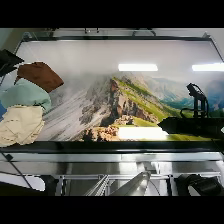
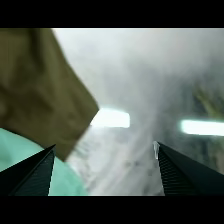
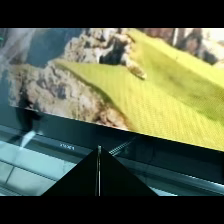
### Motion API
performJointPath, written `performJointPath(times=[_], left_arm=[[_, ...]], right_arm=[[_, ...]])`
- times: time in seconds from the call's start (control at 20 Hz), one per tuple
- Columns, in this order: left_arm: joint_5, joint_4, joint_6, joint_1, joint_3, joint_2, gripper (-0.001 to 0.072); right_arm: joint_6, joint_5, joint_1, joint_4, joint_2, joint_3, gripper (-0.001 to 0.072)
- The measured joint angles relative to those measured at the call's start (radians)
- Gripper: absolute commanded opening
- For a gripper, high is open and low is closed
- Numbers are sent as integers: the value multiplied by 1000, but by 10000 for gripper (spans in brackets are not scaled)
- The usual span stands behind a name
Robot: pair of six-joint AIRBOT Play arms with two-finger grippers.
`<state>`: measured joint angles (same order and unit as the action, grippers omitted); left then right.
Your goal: Fold the shirts.
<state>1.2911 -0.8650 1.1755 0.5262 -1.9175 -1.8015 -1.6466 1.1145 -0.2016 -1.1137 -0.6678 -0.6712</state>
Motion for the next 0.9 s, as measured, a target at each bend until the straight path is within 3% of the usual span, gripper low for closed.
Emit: performJointPath(times=[0.2,0.45,0.5,0.55,0.6,0.65,0.7,0.9], left_arm=[[-184,-141,49,1,-89,-200,715],[-447,-140,63,-54,-73,-325,693],[-476,-126,60,-72,-94,-349,547],[-497,-119,58,-90,-113,-369,316],[-519,-116,55,-107,-125,-383,148],[-534,-114,55,-123,-130,-393,54],[-542,-111,55,-137,-132,-399,23],[-456,-57,40,-169,-134,-388,23]], right_arm=[[0,0,0,0,0,0,17],[0,-3,0,0,0,0,17],[0,-6,0,0,0,0,17],[0,-8,0,0,0,0,17],[0,-11,0,0,0,0,17],[0,-13,0,0,0,0,17],[0,-13,0,0,0,0,17],[0,-14,0,0,0,0,17]])
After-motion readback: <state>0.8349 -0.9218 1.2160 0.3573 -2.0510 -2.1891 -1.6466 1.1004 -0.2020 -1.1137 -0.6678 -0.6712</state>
